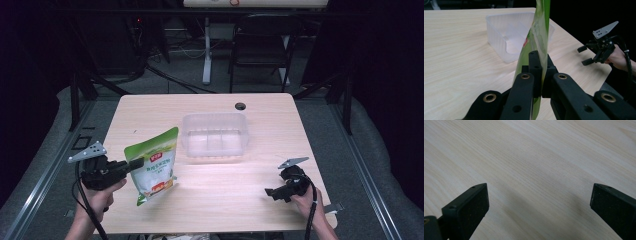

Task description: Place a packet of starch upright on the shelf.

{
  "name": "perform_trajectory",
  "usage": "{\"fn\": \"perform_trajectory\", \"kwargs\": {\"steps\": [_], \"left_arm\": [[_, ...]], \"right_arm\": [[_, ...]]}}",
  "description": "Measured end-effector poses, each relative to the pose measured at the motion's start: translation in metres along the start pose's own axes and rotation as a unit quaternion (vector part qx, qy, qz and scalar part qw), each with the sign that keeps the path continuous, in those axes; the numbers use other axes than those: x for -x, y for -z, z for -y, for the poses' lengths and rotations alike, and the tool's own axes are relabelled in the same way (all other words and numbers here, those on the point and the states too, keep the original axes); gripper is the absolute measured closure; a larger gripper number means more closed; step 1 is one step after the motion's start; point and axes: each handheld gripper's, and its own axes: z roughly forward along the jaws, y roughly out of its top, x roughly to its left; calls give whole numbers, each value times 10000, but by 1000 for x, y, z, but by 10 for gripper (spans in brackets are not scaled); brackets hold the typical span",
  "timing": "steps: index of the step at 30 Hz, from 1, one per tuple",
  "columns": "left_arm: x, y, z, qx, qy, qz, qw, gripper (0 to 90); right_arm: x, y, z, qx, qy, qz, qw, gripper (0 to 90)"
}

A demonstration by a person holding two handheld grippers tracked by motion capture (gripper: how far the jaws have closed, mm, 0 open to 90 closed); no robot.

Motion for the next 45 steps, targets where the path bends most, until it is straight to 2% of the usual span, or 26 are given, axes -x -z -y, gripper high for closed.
{"fn": "perform_trajectory", "kwargs": {"steps": [2, 5, 9, 12, 13, 16, 17, 22, 28, 29, 30, 45], "left_arm": [[0, -1, -4, 2, -51, -37, 10000, 900], [-1, -2, -9, -10, -49, -71, 10000, 900], [-6, -3, -15, 6, -10, -105, 9999, 900], [-8, -3, -19, 24, 22, -118, 9999, 900], [-9, -3, -20, 16, 22, -105, 9999, 900], [-11, -4, -23, -7, 4, -124, 9999, 900], [-11, -5, -24, 12, 1, -145, 9999, 900], [-12, -6, -31, 45, -10, -152, 9999, 900], [-13, -7, -44, 65, -96, -181, 9998, 900], [-13, -7, -45, 64, -104, -181, 9998, 900], [-13, -8, -47, 65, -121, -182, 9997, 900], [-12, -19, -79, 183, -274, -170, 9993, 900]], "right_arm": [[0, 0, 0, -11, 13, 16, 10000, 15], [0, 0, 0, -6, 9, -32, 10000, 15], [0, 0, 0, -17, 21, 20, 10000, 15], [-2, -2, 1, 102, -67, -3, 9999, 15], [0, 0, 0, 6, 6, -25, 10000, 15], [0, -1, 0, 25, -7, 28, 10000, 15], [0, -1, -1, 1, 8, -38, 10000, 15], [-1, -1, -1, 18, 15, -29, 10000, 15], [0, -1, -1, 6, 21, -36, 10000, 15], [-1, -2, 0, 102, -35, -34, 9999, 15], [-1, -1, -1, 19, 14, -26, 10000, 15], [0, -1, -1, 14, 23, -31, 10000, 15]]}}
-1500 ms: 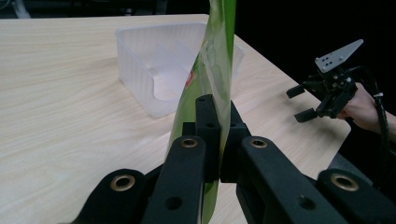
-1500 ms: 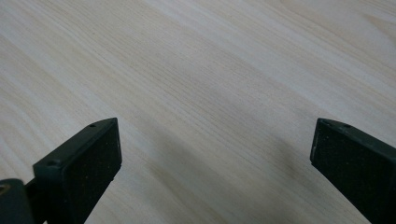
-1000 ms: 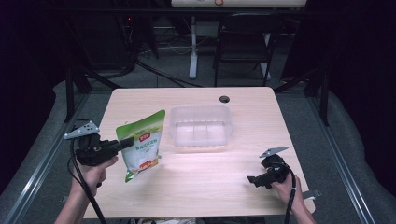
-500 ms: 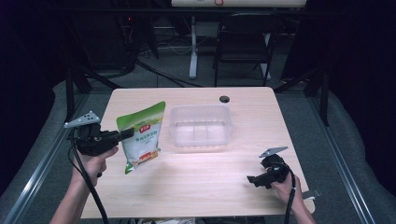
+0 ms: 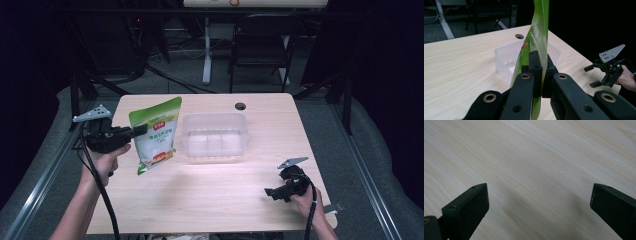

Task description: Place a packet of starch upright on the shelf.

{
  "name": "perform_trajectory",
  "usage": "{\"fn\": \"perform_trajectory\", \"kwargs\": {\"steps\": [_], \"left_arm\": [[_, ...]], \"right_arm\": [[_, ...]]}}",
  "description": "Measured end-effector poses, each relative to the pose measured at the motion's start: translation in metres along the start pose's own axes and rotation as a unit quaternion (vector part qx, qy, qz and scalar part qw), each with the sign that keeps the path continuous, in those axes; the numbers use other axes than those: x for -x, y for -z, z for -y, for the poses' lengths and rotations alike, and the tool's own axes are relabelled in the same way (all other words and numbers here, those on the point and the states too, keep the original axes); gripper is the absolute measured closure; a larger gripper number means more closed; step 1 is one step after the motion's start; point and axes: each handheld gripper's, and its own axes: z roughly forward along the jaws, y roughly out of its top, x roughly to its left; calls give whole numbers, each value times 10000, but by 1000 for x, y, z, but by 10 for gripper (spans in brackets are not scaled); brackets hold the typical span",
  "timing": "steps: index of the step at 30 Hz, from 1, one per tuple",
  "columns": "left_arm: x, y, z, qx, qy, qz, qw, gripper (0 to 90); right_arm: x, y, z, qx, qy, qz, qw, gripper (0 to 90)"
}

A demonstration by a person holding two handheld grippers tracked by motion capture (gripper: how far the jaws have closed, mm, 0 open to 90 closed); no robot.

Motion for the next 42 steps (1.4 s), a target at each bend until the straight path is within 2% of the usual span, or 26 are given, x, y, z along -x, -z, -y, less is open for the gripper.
{"fn": "perform_trajectory", "kwargs": {"steps": [16, 28, 34, 42], "left_arm": [[-8, -23, -33, 59, -67, -42, 10000, 900], [-8, -43, -55, 104, -92, -19, 9999, 900], [-8, -55, -63, 68, -116, -5, 9999, 900], [-7, -68, -72, 97, -126, -11, 9999, 900]], "right_arm": [[0, 0, 0, 4, 3, 0, 10000, 15], [0, 0, 0, 11, 0, 4, 10000, 15], [0, 1, 0, -2, 5, -59, 10000, 15], [1, 1, 0, -5, 5, -16, 10000, 15]]}}
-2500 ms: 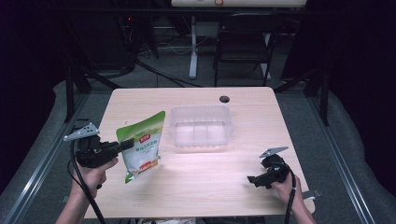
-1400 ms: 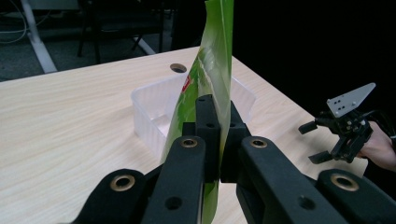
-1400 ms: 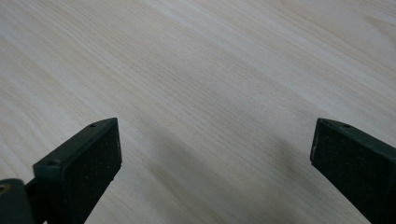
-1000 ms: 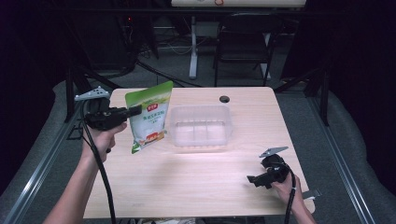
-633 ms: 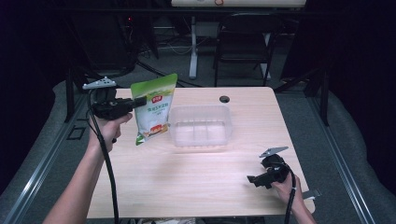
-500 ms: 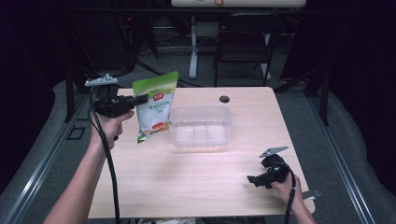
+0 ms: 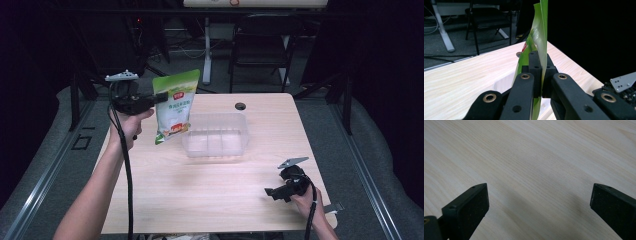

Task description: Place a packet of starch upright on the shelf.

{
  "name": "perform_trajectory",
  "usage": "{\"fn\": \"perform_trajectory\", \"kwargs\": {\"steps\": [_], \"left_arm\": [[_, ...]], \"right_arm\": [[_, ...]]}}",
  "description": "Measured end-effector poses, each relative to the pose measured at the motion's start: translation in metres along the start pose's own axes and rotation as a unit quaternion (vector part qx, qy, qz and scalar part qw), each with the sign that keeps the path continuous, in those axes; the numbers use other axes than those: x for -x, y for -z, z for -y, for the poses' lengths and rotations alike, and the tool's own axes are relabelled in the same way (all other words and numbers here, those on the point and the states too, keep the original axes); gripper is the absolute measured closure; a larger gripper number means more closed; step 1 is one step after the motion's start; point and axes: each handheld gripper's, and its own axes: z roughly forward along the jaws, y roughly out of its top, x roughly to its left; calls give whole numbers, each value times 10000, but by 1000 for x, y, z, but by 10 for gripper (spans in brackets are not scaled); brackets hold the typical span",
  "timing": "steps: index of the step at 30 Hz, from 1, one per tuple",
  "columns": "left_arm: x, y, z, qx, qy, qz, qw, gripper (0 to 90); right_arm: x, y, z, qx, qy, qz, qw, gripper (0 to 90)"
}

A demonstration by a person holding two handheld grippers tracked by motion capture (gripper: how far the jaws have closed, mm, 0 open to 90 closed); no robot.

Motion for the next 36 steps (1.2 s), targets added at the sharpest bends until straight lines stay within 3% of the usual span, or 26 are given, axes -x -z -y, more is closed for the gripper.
{"fn": "perform_trajectory", "kwargs": {"steps": [6, 15, 19, 33, 36], "left_arm": [[3, -11, -6, 15, -49, -9, 10000, 900], [4, -33, -8, 41, 44, 9, 10000, 900], [3, -43, -6, 75, 151, -1, 9999, 900], [-6, -76, 7, 66, 404, 40, 9992, 900], [-8, -82, 10, 58, 432, -37, 9990, 900]], "right_arm": [[0, 1, 0, -22, -7, 21, 10000, 15], [1, 2, -1, -71, 57, 76, 9999, 15], [-1, 0, 0, 42, -28, 29, 10000, 15], [0, 2, -1, -44, 55, 70, 10000, 16], [0, 1, 0, 24, 9, -7, 10000, 15]]}}
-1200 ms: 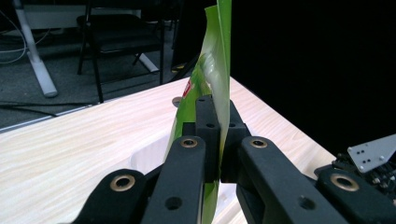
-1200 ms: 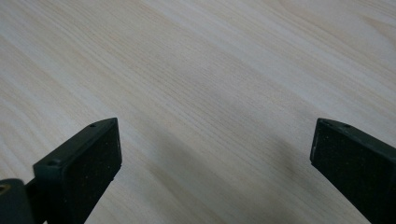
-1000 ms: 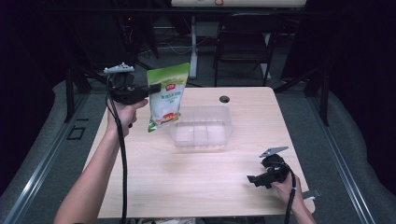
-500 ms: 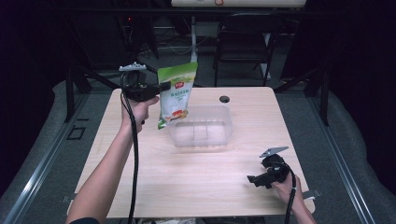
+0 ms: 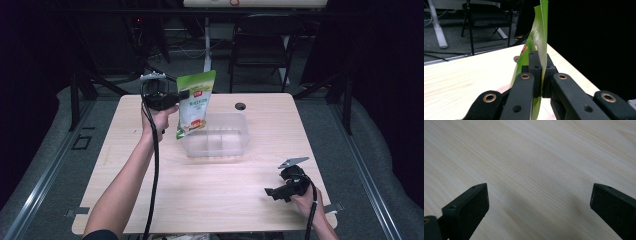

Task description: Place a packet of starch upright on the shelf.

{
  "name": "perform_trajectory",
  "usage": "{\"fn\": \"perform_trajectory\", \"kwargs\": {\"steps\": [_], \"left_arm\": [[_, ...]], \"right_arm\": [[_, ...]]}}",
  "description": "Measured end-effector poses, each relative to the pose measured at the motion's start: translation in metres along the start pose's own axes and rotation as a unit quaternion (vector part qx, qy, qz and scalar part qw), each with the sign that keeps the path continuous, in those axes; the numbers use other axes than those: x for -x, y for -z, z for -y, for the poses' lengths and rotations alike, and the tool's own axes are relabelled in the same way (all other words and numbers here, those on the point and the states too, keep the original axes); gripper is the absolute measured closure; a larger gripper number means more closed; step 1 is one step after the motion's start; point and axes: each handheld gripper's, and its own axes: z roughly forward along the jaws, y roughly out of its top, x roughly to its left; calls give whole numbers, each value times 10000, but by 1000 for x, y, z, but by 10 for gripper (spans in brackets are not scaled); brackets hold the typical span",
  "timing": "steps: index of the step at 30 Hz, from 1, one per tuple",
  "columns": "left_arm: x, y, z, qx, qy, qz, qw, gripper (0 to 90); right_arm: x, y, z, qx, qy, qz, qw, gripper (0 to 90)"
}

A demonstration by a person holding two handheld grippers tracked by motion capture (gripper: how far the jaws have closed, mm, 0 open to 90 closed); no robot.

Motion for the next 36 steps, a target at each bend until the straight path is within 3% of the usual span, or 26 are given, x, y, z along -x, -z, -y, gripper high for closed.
{"fn": "perform_trajectory", "kwargs": {"steps": [6, 13, 25, 26, 31, 36], "left_arm": [[-3, -11, 7, 31, 97, -124, 9999, 900], [-7, -19, 14, 54, 230, -97, 9997, 900], [-11, -27, 32, 228, 272, -63, 9994, 900], [-11, -28, 34, 260, 257, -77, 9993, 900], [-11, -29, 42, 315, 274, -105, 9991, 900], [-12, -29, 49, 371, 173, -119, 9991, 900]], "right_arm": [[0, 0, 0, -7, 17, 1, 10000, 15], [0, 0, 0, -5, 12, -10, 10000, 16], [0, 1, -1, -44, 45, 29, 10000, 15], [0, -1, 0, 53, -43, -94, 9999, 16], [0, -1, 0, 50, -16, -78, 10000, 16], [0, -1, 0, 56, -36, -42, 10000, 16]]}}
